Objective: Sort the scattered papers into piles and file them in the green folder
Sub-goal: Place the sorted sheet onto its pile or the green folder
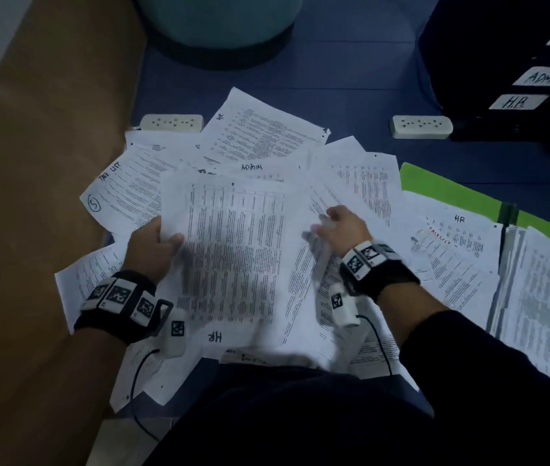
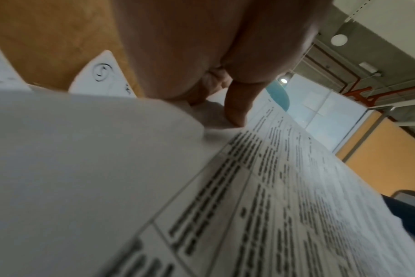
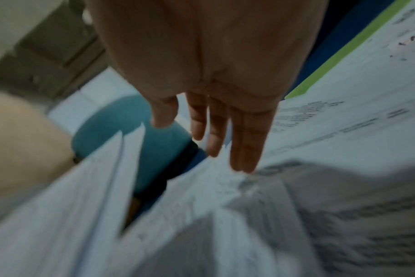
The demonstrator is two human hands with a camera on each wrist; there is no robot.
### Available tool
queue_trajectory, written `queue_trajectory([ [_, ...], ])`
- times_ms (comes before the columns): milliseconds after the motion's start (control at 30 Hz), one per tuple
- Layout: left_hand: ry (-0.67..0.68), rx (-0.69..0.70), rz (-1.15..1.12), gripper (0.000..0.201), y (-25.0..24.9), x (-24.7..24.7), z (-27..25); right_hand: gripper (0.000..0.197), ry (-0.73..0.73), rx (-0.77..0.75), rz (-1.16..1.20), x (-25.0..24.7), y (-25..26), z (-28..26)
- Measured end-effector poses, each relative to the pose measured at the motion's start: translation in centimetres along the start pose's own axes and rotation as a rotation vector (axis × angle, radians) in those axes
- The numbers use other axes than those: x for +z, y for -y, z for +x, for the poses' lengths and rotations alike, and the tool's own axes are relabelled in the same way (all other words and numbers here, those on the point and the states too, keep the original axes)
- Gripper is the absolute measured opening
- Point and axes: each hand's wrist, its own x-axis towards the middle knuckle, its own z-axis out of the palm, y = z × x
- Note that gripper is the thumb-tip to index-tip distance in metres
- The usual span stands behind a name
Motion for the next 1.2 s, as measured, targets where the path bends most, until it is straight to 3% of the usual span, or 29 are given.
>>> queue_trajectory([
  [100,-0.016,-0.045,-0.06,0.024,1.3,-0.9,0.0,0.084,0.035,0.026,-0.45,3.4,-0.1,0.8],
  [267,-0.013,-0.103,-0.138,0.027,1.7,-1.5,-0.2,0.064,-0.054,0.039,-0.541,5.3,0.4,0.6],
  [367,-0.005,-0.101,-0.161,0.027,1.5,-1.6,-0.3,0.03,-0.091,-0.095,-0.434,3.9,-0.1,0.5],
  [433,0.02,-0.09,-0.17,0.026,1.2,-1.6,-0.4,0.018,-0.068,-0.157,-0.253,2.3,-0.4,0.0],
  [567,0.096,-0.033,-0.134,0.022,-0.7,-0.9,-0.5,0.014,-0.065,-0.229,0.057,-2.3,-0.1,-1.3],
  [733,0.203,0.088,-0.155,0.024,-4.5,0.3,-0.9,0.014,-0.053,-0.414,0.281,-8.0,2.1,-3.9],
  [800,0.242,0.109,-0.189,0.034,-5.7,1.0,-0.9,0.019,-0.026,-0.466,0.322,-9.2,2.6,-4.4],
  [867,0.27,0.108,-0.217,0.031,-6.4,1.7,-0.6,0.023,-0.013,-0.478,0.364,-9.5,2.6,-4.4],
  [967,0.264,0.081,-0.206,0.047,-5.7,2.4,0.1,0.017,-0.053,-0.414,0.502,-8.9,1.6,-4.0],
  [1067,0.183,0.091,-0.138,0.054,-5.3,2.3,-0.4,0.017,-0.086,-0.205,0.549,-7.4,-1.1,-3.4],
  [1133,0.143,0.124,-0.133,0.038,-4.8,2.0,-0.7,0.026,-0.067,-0.084,0.19,-5.8,-3.6,-2.7],
  [1200,0.134,0.121,-0.138,0.032,-4.2,1.8,-1.0,0.046,0.015,0.056,-0.235,-3.5,-5.4,-2.6],
])
